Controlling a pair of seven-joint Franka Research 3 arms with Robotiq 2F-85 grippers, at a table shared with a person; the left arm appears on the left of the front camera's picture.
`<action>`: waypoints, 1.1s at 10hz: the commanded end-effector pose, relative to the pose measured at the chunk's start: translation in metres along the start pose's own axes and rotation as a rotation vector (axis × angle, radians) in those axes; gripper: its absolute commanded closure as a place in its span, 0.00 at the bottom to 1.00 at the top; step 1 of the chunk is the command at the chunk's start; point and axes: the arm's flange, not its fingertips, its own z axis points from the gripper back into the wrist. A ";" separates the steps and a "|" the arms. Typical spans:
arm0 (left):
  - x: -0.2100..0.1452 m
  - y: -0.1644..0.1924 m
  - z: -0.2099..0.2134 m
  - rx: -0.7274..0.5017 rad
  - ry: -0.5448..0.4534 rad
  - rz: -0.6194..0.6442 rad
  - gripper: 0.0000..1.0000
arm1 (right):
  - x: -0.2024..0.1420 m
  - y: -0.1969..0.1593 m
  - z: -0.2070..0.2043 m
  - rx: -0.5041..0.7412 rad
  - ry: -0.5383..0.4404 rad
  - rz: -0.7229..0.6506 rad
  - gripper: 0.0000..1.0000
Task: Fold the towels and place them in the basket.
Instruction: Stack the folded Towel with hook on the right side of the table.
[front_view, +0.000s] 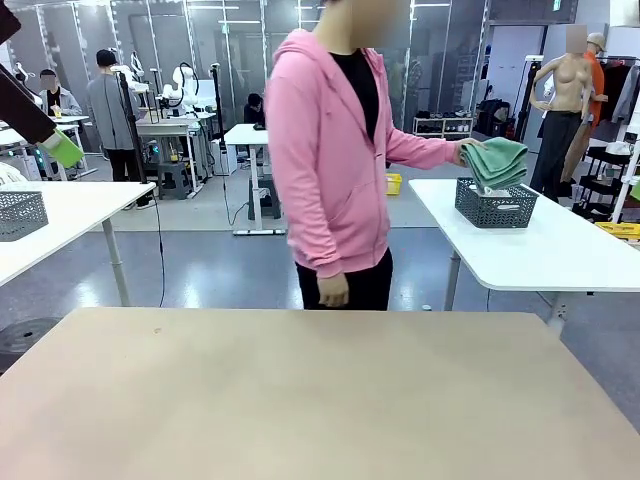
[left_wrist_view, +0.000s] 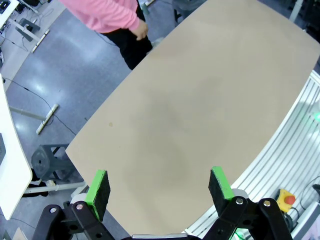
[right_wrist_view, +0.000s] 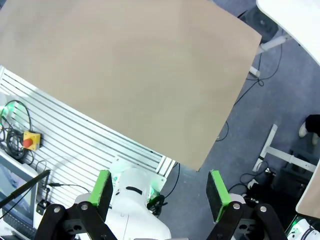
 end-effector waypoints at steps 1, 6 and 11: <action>0.000 -0.001 0.001 -0.003 -0.003 0.003 0.00 | 0.001 -0.001 0.001 -0.020 -0.004 -0.004 0.06; 0.000 -0.001 0.001 -0.003 -0.003 0.003 0.00 | 0.001 -0.001 0.001 -0.020 -0.004 -0.004 0.06; 0.000 -0.001 0.001 -0.003 -0.003 0.003 0.00 | 0.001 -0.001 0.001 -0.020 -0.004 -0.004 0.06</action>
